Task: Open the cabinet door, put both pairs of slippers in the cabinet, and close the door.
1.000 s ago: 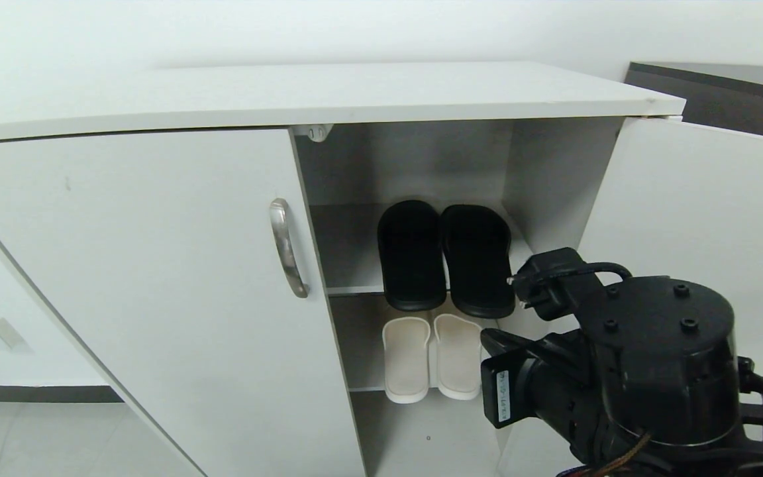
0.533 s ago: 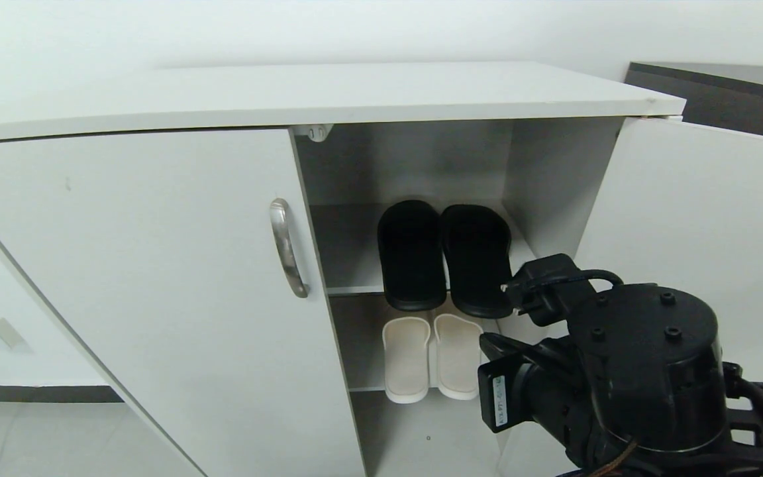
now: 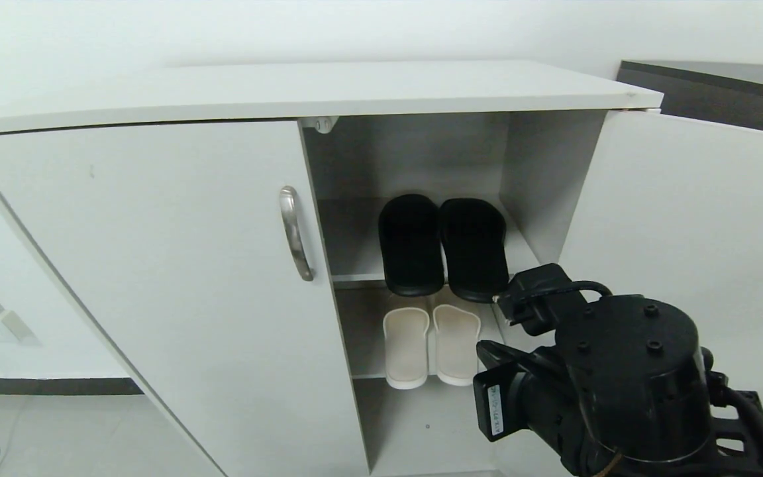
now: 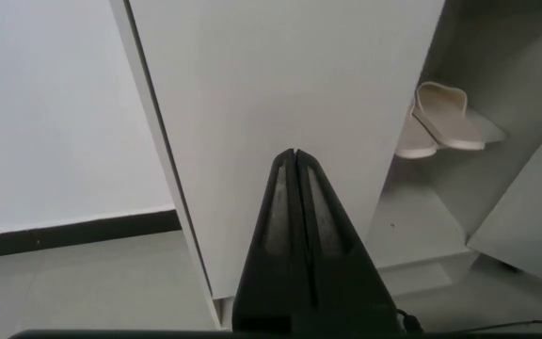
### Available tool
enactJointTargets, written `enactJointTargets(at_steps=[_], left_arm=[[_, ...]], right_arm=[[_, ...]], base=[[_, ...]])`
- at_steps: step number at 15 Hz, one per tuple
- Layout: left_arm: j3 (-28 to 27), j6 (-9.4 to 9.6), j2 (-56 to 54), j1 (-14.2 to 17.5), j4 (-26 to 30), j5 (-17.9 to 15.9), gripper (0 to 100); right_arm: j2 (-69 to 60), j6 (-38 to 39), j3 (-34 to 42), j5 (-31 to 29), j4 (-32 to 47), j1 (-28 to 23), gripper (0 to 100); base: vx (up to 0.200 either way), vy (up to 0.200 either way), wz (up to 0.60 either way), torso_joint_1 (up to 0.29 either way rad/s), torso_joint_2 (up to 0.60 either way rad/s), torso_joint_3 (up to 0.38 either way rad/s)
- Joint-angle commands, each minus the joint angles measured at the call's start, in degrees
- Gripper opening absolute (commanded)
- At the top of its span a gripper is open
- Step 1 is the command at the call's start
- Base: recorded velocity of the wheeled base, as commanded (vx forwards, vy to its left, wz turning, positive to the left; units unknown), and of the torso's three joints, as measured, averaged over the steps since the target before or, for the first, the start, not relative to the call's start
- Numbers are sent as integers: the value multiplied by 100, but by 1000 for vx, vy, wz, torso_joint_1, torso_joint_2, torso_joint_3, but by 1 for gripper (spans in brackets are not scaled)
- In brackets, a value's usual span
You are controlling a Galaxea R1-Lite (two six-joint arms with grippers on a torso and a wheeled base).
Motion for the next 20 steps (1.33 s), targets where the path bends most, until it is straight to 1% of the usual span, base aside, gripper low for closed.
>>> enactJointTargets(at_steps=[1,8,12,20], left_arm=[[1,-1,7,1,0,1,0],[1,-1,7,1,0,1,0],[1,-1,7,-7,0,1,0],[1,-9,7,1,0,1,0]], right_arm=[[47,1,-2,2,1,19,0],[38,1,174,10,-25,37,0],[56,-104,323,46,-324,10,0],[64,-113,341,54,-315,10,0]], base=[[-200,0,0,-2,2,2],[-200,0,0,0,2,2],[-200,0,0,1,2,1],[0,0,0,0,0,0]])
